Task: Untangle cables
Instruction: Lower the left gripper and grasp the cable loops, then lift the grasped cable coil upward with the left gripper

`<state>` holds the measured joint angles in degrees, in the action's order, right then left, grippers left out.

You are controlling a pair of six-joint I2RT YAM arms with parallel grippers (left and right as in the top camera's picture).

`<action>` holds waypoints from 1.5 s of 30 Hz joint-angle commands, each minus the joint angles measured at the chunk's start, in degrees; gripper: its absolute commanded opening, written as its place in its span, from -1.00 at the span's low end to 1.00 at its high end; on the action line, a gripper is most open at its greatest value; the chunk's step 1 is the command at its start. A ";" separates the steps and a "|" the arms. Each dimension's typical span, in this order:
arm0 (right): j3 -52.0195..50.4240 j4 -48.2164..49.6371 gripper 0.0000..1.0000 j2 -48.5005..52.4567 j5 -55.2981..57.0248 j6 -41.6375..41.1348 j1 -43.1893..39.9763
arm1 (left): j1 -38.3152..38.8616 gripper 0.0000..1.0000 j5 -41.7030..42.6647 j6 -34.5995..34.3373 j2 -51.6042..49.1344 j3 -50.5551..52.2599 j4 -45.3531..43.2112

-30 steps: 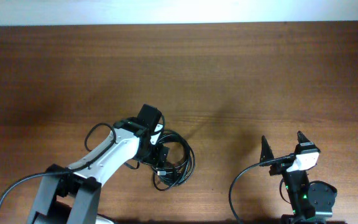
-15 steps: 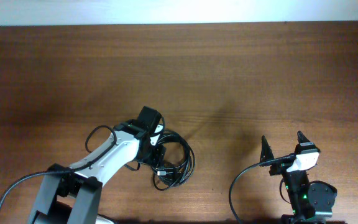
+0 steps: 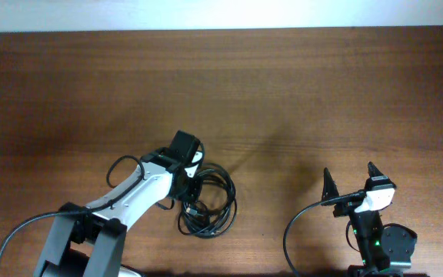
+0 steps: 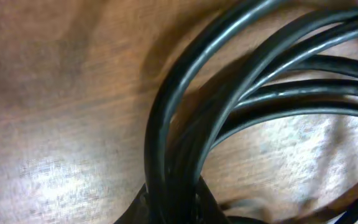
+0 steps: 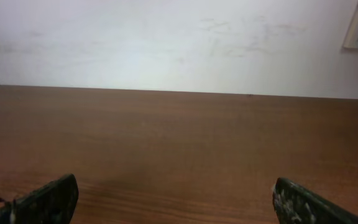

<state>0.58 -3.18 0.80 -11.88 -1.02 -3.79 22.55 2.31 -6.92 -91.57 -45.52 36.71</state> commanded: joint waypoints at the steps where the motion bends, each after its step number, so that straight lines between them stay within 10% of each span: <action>1: -0.26 -0.28 0.97 -0.28 -0.98 0.15 0.31 | 0.17 -1.00 0.11 0.07 -0.42 0.52 -2.99; 15: -0.26 -0.28 0.97 -0.28 -0.98 0.15 0.31 | 0.17 -1.00 2.58 -28.09 -0.42 0.52 -20.48; 26: -0.26 -0.28 0.97 -0.28 -0.96 0.15 0.31 | 0.17 -1.00 -11.17 -28.24 -0.42 0.52 -22.62; 45: -0.26 3.28 0.97 -0.28 -5.66 -0.24 0.37 | 0.20 -1.00 -3.74 -36.83 -0.31 0.46 -24.20</action>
<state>0.58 -0.99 0.80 -12.58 -1.08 -3.79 22.55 -6.22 -40.27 -91.57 -45.08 13.76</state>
